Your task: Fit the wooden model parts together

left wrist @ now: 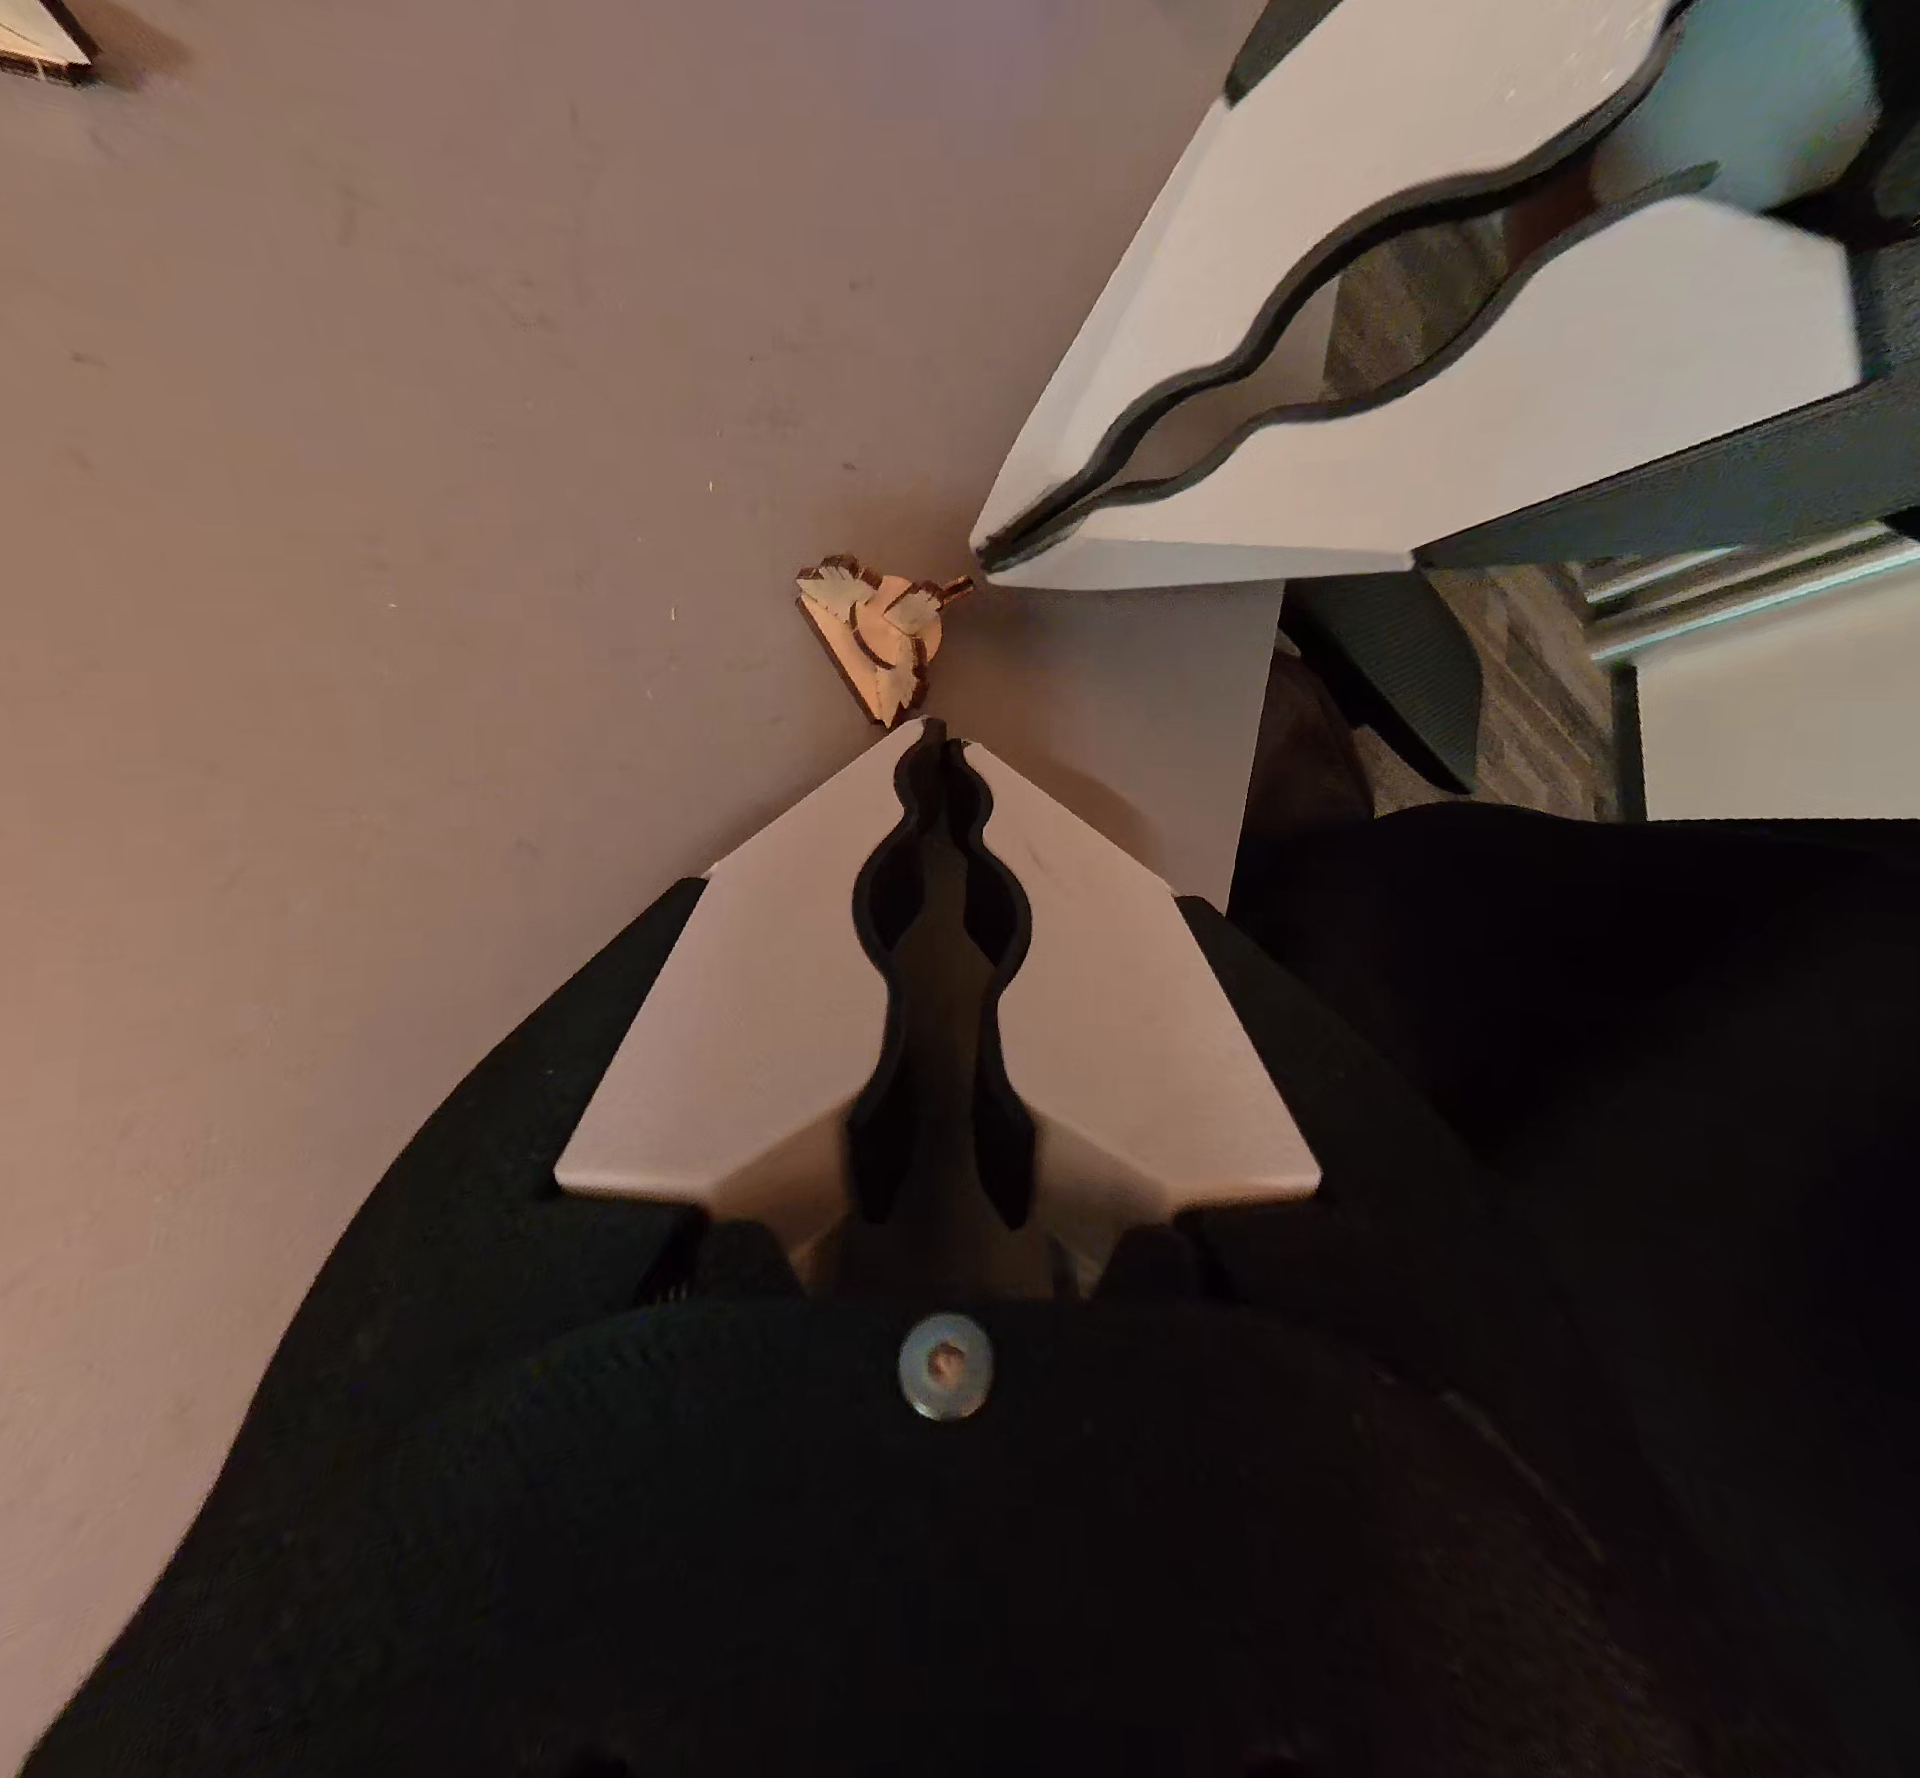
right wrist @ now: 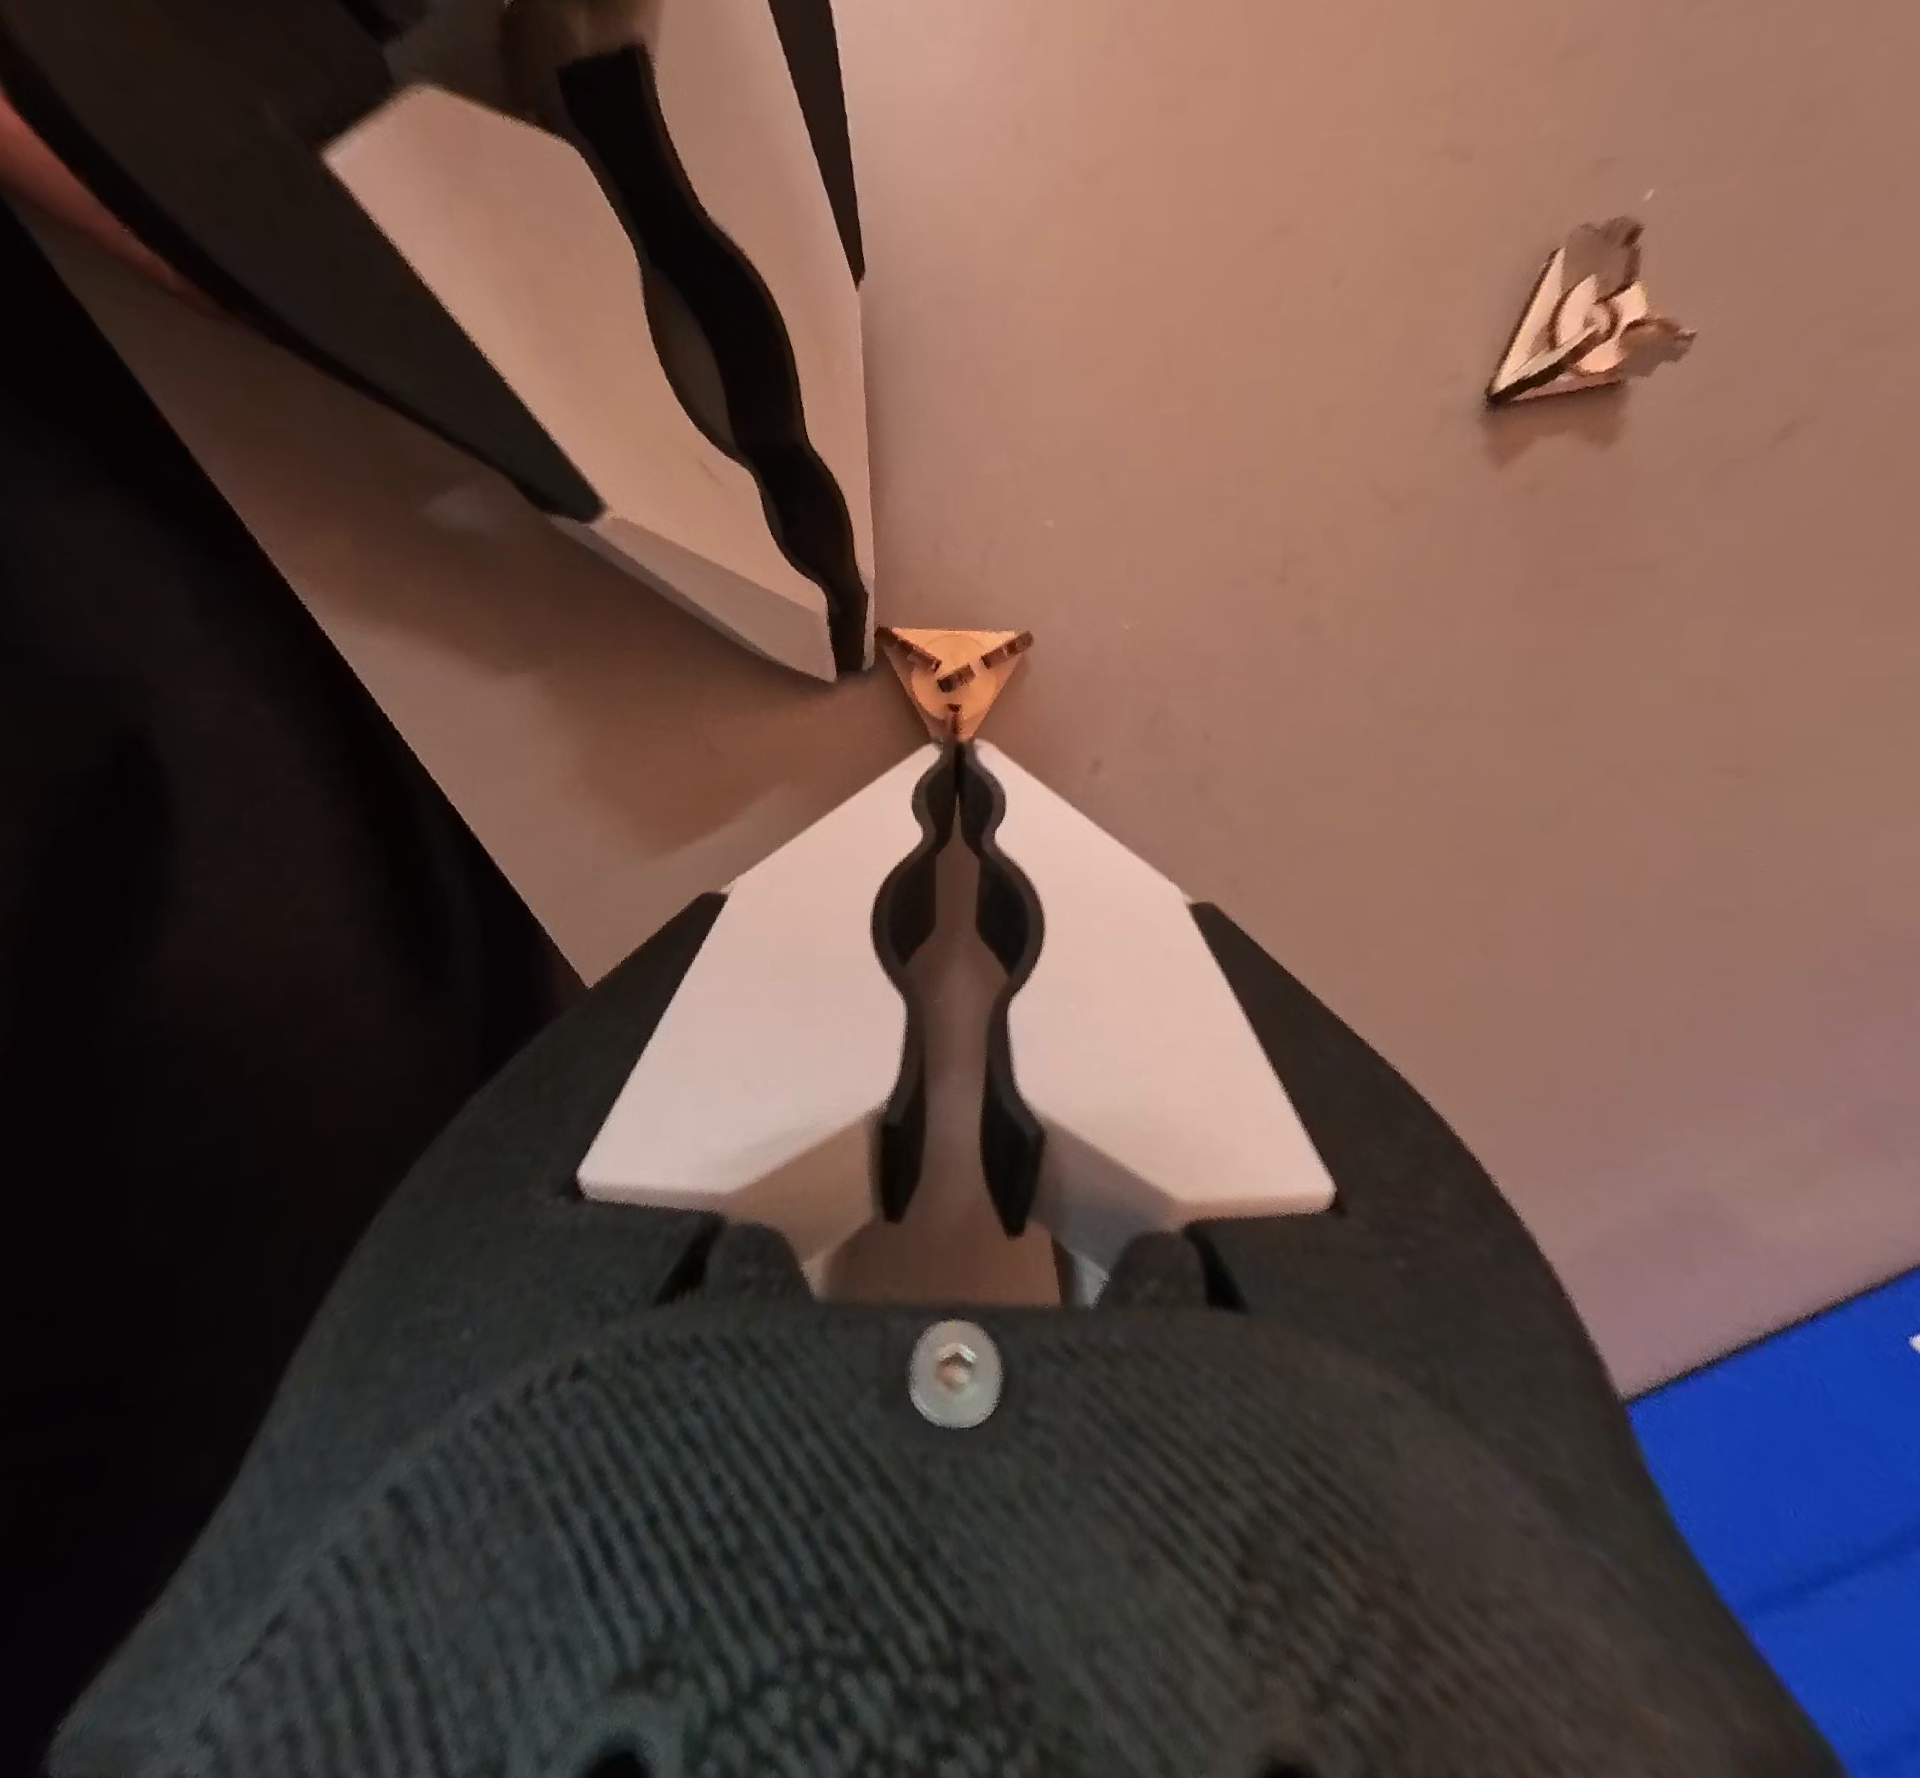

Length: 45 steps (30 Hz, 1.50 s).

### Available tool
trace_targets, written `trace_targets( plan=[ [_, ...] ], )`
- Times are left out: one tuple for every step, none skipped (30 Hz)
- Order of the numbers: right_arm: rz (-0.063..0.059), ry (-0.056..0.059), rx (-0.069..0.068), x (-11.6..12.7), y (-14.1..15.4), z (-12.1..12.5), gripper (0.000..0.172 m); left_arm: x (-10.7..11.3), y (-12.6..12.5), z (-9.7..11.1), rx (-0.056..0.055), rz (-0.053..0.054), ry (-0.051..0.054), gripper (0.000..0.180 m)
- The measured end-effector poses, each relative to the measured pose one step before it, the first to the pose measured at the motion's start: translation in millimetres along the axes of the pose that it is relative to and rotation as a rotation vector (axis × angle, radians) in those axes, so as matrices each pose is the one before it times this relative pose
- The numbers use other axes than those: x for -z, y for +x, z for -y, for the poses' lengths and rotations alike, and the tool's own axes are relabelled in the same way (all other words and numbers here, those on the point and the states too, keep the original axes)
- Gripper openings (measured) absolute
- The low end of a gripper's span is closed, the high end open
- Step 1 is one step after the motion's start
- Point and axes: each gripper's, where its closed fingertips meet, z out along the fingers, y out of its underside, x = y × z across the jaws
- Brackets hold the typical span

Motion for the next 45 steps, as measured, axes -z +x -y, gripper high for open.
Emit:
trace_targets(
  plan=[
    [0.0001,0.0134,-0.0052,1.75,0.54,2.84,0.0,-0.08,-0.02,0.03,0.0004,-0.0005,0.0001,0.0],
    [0.0044,-0.0007,-0.0065,-0.81,0.2,0.25,0.0,0.08,0.04,-0.02,0.0004,-0.0005,0.0,0.0],
    [0.0071,-0.0131,-0.0023,-3.42,-0.44,-2.6,0.0,0.01,-0.02,-0.02,-0.0002,0.0,-0.0001,0.0],
    [0.0101,-0.0074,-0.0014,-3.72,-1.09,-2.31,0.0,0.0,0.01,0.0,-0.0001,-0.0001,0.0,0.0],
    [0.0083,0.0034,-0.0024,-1.29,-0.82,-0.21,0.0,0.0,0.02,-0.01,0.0008,-0.0009,0.0,0.0],
    [0.001,-0.0053,-0.0017,0.93,0.54,-0.31,0.0,0.03,-0.02,0.16,0.0011,-0.0006,0.0002,0.0],
    [-0.0057,-0.0023,-0.0001,2.19,1.15,0.53,0.0,0.01,0.03,-0.06,0.0007,-0.0007,0.0002,0.0],
    [-0.0085,0.0136,0.0021,3.18,1.11,2.59,0.0,0.0,-0.08,0.0,0.0003,-0.0005,0.0,0.0],
    [-0.0048,0.0145,-0.0013,2.99,0.76,3.02,0.0,-0.02,0.08,0.08,0.0004,-0.0008,0.0,0.0],
    [0.0014,0.0063,-0.005,1.18,0.15,1.59,0.0,0.0,0.02,0.01,0.0007,-0.001,0.0001,0.0],
    [0.0058,-0.0046,-0.0046,-1.69,-0.31,-0.79,0.0,0.07,0.09,-0.01,0.0004,-0.0008,0.0001,0.0],
    [0.0071,-0.0202,-0.0011,-4.63,-0.8,-4.01,0.0,-0.06,-0.02,-0.01,0.0003,-0.0006,-0.0002,0.0],
    [0.0057,-0.009,0.0012,-3.77,-0.91,-2.59,0.0,-0.09,0.1,-0.1,0.0002,-0.0011,-0.001,0.0],
    [0.0017,0.0038,0.0024,-0.21,-0.35,0.39,0.0,0.07,-0.03,0.01,-0.0001,-0.0002,0.0002,0.0],
    [-0.0034,-0.013,0.0044,1.12,0.55,-0.82,0.0,0.0,0.02,0.01,0.0002,0.0,0.0001,0.0],
    [-0.0089,-0.0014,0.0051,2.07,0.83,0.64,0.0,0.07,0.0,0.0,0.0003,-0.0003,0.0002,0.0],
    [-0.0088,0.0158,0.0036,2.94,0.95,2.88,0.0,0.0,0.03,0.01,-0.0001,-0.0002,0.0001,0.0],
    [-0.0027,0.0149,-0.0033,2.42,0.53,2.78,0.0,-0.03,0.05,0.09,0.0003,-0.0007,0.0001,0.0],
    [0.004,0.0068,-0.0083,0.81,0.17,1.32,0.0,0.01,0.08,-0.06,0.0007,-0.001,0.0002,0.0],
    [0.0092,-0.0043,-0.008,-2.02,-0.71,-1.11,0.0,0.06,-0.07,0.05,0.0002,-0.0003,0.0,0.0],
    [0.0104,-0.0185,-0.0038,-4.85,-1.23,-4.37,0.0,0.0,0.06,-0.01,0.0001,-0.0003,0.0,0.0],
    [0.0038,0.0,0.0008,-3.1,-0.4,-1.46,0.0,-0.05,0.04,-0.04,0.0005,-0.0009,-0.0004,0.0],
    [-0.0011,0.0104,0.0006,0.56,0.51,1.41,0.0,0.05,-0.03,0.06,-0.0001,0.0005,0.0,0.0],
    [-0.0024,-0.0163,0.0008,0.86,0.59,-1.15,0.0,0.0,-0.01,0.0,0.0,0.0,0.0,0.0],
    [-0.0105,-0.0011,0.0074,1.95,0.89,0.7,0.0,0.01,0.0,-0.05,0.0005,-0.0005,0.0003,0.0],
    [-0.0146,0.0163,0.009,3.22,1.12,3.13,0.0,-0.01,0.04,0.01,0.0001,-0.0002,0.0001,0.0],
    [-0.0073,0.0151,0.0004,3.1,0.77,3.07,0.0,0.05,0.04,0.06,-0.0001,0.0001,0.0,0.0],
    [0.0025,0.0072,-0.0078,1.28,0.06,1.5,0.0,-0.06,0.01,-0.05,0.0002,-0.0004,0.0001,0.0],
    [0.0046,-0.0067,-0.0076,-2.09,0.16,-1.73,0.0,0.06,-0.04,0.05,0.0004,-0.0004,0.0,0.0],
    [0.004,-0.0204,-0.0032,-4.83,0.26,-5.02,0.0,0.0,0.09,0.0,0.0002,-0.0006,0.0,0.0],
    [0.0068,0.0005,-0.0038,-3.04,0.03,-2.1,0.0,0.04,0.25,-0.08,0.0,-0.0018,-0.0006,0.0],
    [0.0062,-0.0106,-0.007,-1.65,0.38,-2.39,0.0,-0.08,-0.05,0.02,0.0,0.0007,0.0,0.0],
    [-0.0037,-0.0437,0.0022,-2.8,0.76,-6.75,0.0,0.02,-0.1,-0.08,0.0001,0.0,0.0001,0.0],
    [-0.0168,-0.0007,0.0157,-0.07,0.64,-0.98,0.0,-0.03,0.09,0.06,0.0004,-0.0005,0.0004,0.0],
    [-0.0173,0.0193,0.0106,3.09,0.64,2.86,0.0,0.0,0.03,-0.01,0.0001,-0.0002,-0.0001,0.0],
    [-0.007,0.0186,-0.0026,4.77,0.35,3.9,0.0,0.01,-0.09,-0.01,0.0005,-0.0003,0.0,0.0],
    [-0.0006,0.0235,-0.0097,5.27,0.46,4.61,0.0,0.07,0.11,0.0,0.0005,-0.0009,0.0001,0.0],
    [0.0018,0.0238,-0.0101,4.46,0.6,4.14,0.0,-0.08,0.02,0.02,0.0004,-0.0008,0.0001,0.0],
    [0.0032,0.0149,-0.0085,2.69,0.5,2.17,0.0,0.08,0.05,-0.02,0.0002,-0.0006,0.0,0.0],
    [0.003,0.0056,-0.0058,0.68,0.46,0.06,0.0,0.0,0.14,-0.01,0.0002,-0.0009,-0.0001,0.0],
    [0.0019,0.0035,-0.0021,-0.81,0.04,-0.84,0.0,0.02,0.05,-0.07,0.0003,-0.001,0.0001,0.0],
    [0.0024,0.0082,0.0008,-1.66,-0.43,-0.65,0.0,-0.01,0.09,0.02,-0.0001,-0.0007,0.0001,0.0],
    [0.0021,0.0136,0.0009,-1.82,-0.84,-0.02,0.0,0.09,0.19,-0.04,0.0004,-0.0015,-0.0001,0.0],
    [0.0004,0.0184,-0.0013,-1.69,-0.59,0.64,0.0,-0.01,0.34,-0.27,0.0015,-0.0054,-0.0014,0.0],
    [0.0044,0.0253,-0.0044,-1.41,-0.93,1.46,0.0,0.18,0.49,-0.16,0.0032,-0.0072,-0.0007,0.0]
  ],
)
